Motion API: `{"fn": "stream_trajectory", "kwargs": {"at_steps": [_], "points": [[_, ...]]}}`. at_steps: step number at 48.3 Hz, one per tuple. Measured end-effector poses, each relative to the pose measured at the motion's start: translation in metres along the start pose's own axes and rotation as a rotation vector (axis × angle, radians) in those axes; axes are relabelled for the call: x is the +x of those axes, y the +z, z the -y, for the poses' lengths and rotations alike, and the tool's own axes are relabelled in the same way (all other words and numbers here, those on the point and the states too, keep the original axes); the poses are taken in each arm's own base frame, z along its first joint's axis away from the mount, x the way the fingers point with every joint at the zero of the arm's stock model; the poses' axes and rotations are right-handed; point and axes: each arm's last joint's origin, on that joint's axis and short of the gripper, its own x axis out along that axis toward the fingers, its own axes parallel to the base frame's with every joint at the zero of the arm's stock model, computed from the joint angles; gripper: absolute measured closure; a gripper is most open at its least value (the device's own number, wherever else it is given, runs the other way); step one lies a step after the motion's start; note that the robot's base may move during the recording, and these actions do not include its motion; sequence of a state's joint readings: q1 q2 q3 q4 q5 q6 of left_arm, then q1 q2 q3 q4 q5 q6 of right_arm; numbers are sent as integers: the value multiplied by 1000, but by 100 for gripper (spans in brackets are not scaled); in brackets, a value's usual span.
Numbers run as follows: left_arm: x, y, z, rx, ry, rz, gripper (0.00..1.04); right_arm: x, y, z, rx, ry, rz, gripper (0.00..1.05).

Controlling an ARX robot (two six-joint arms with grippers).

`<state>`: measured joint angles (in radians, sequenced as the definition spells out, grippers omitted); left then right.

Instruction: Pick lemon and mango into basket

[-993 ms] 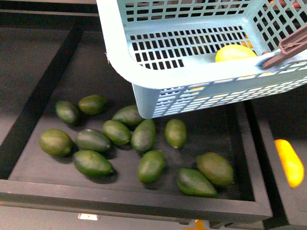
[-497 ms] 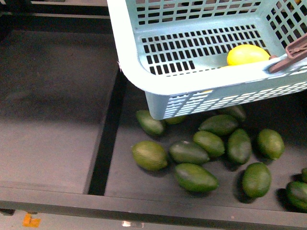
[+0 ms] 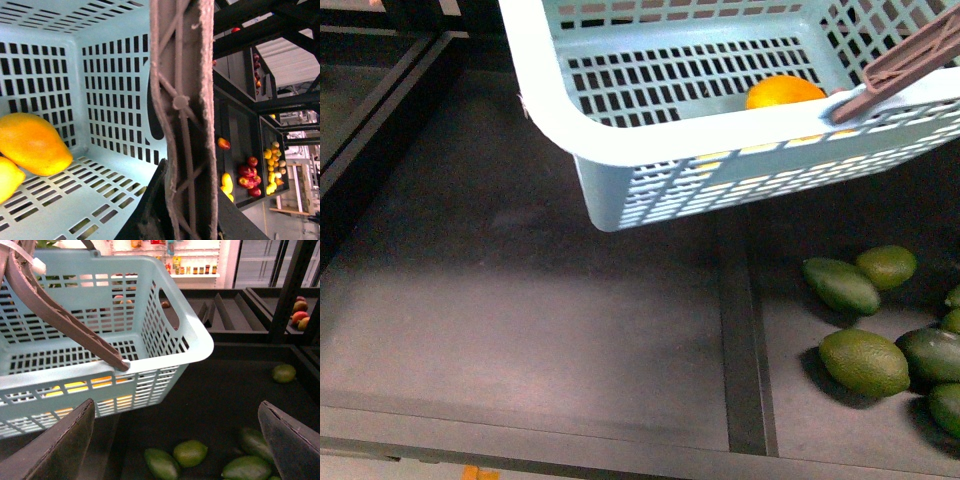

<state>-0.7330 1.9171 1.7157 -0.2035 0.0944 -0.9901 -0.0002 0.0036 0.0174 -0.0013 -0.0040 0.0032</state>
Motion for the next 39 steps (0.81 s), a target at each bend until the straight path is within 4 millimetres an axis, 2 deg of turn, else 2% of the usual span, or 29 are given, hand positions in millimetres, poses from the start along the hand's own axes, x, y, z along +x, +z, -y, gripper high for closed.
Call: {"fn": "stream_trajectory", "kwargs": {"at_steps": [5,7,12,18,30,33,39], "points": [[0,0,0,24,6,9,98,0,0,0,0,0,0,9],[1,-1,0,2,64,49,98,0,0,0,0,-1,0,9],[2,-6,0,-201,306,297,98,0,0,0,0,-1,0,9],[8,-6,-11,-413,375,533,98,0,0,0,0,-4,0,9],[39,21,-71,-603,431,593,98,0,0,0,0,-4,0,9],[52,31,-93,-663,450,614,98,0,0,0,0,-4,0,9],[76,56,-115,-720,449,647,98,0,0,0,0,-5,0,9]]}}
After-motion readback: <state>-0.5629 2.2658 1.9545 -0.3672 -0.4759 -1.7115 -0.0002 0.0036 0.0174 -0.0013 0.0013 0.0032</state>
